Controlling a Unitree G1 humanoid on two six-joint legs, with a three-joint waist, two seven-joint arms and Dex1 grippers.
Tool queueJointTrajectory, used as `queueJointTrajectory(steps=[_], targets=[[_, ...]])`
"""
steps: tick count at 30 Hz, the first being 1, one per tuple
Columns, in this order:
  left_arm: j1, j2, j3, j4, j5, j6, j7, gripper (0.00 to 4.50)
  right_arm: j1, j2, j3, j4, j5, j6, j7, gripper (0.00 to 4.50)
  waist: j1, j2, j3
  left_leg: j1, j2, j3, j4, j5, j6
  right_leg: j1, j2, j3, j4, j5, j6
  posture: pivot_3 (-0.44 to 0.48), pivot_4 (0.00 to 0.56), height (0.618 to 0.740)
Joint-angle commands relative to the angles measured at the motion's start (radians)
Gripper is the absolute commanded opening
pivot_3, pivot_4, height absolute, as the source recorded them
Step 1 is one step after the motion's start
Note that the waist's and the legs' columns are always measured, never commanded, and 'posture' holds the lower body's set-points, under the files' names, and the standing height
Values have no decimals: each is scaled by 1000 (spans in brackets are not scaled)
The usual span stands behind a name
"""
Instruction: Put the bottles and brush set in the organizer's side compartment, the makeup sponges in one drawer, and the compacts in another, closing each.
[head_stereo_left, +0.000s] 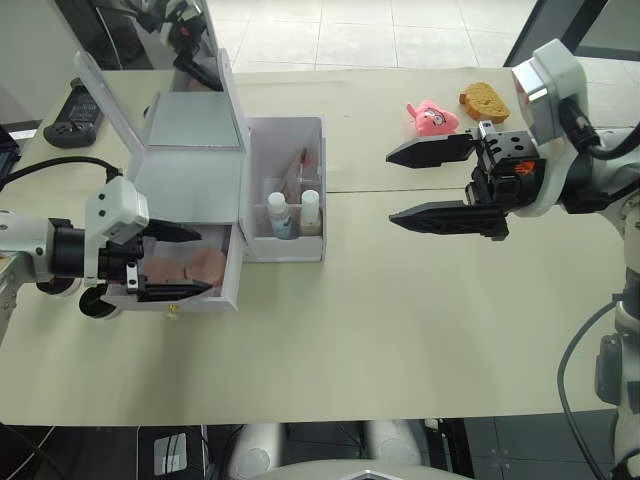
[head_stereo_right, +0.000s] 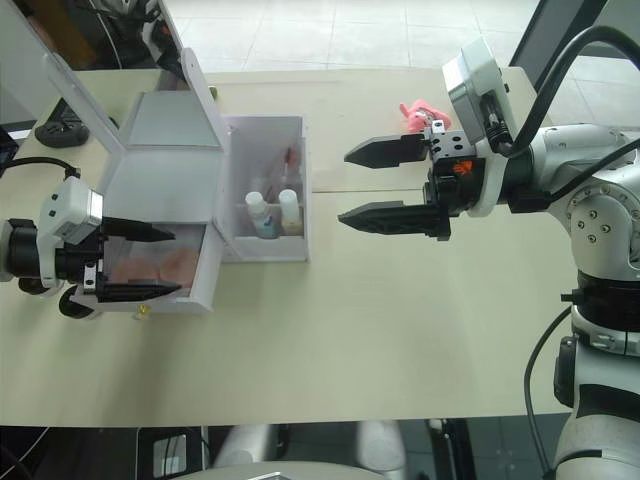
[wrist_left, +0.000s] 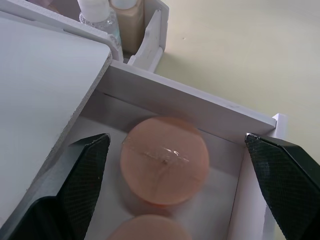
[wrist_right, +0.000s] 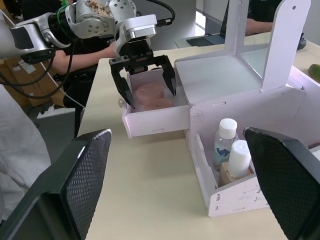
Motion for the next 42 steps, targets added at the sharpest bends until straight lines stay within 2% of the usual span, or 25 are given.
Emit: queueJointTrajectory(steps=[1,4,7,9,12,14,17,22,24,26,29,31,34,42], targets=[[-30,6,40,-5,-8,-10,-4,4459,-2,-15,-16,-26,4,-16,13,4500,0,0,0,0,0,0,0,0,0,0,0,0,0,0,0,0,150,740],[-44,-1,98,-8,-61,25,-2,4459,-4,-13,-17,-24,6,-16,20,4500,0,0,0,0,0,0,0,0,0,0,0,0,0,0,0,0,150,740],[-31,-10,226,-46,-173,95,-7,4459,-8,-14,-22,-24,15,-18,38,4500,-3,0,0,0,0,0,0,0,0,0,0,0,1,0,0,0,150,740],[28,-10,360,-111,-261,167,-26,4459,-9,-20,-24,-24,18,-26,60,4500,-9,0,0,0,0,0,0,0,0,0,0,0,1,0,0,0,150,740],[154,-55,585,-223,-385,304,15,4459,-24,-19,-27,-17,21,-40,91,4500,-21,0,0,0,1,0,0,-1,1,0,0,0,0,0,0,0,150,740],[291,-107,711,-297,-401,358,31,4459,-34,-16,-11,-7,5,-57,115,4500,-24,1,0,1,2,0,0,-2,3,0,1,0,0,0,0,0,150,740],[462,-225,860,-363,-431,396,98,3918,-46,-9,20,17,-27,-94,157,4500,-22,1,0,3,3,2,0,-2,4,0,1,0,-1,0,0,0,150,740],[718,-448,976,-410,-435,330,132,2318,-69,25,42,40,-30,-123,201,4500,-10,1,0,3,3,2,1,-2,4,1,1,0,-3,0,-1,0,150,740],[803,-535,955,-411,-390,259,131,1719,-76,38,53,51,-43,-130,205,4500,-1,1,0,3,3,3,1,-2,3,2,1,1,-5,1,-1,0,150,740],[864,-609,882,-418,-309,184,154,1097,-82,48,66,67,-63,-145,209,4500,10,1,0,3,3,4,1,-2,3,2,1,1,-6,1,-2,0,150,740],[876,-681,789,-405,-232,92,225,138,-88,57,69,72,-70,-151,210,4500,30,1,0,3,2,4,2,-2,3,3,0,1,-8,2,-3,0,150,740],[849,-723,716,-373,-161,17,281,33,-87,59,66,69,-71,-148,208,4500,41,1,0,3,2,4,3,-2,3,3,0,1,-8,2,-3,0,150,740],[796,-754,626,-364,-135,-26,347,33,-81,56,55,58,-69,-137,197,4500,44,0,-1,3,2,4,3,-2,3,4,0,1,-8,2,-4,0,150,740],[633,-713,486,-278,-71,-100,463,33,-55,32,27,17,-51,-109,158,4500,38,-1,-1,3,3,4,3,-2,3,3,1,1,-7,2,-4,0,150,740]])
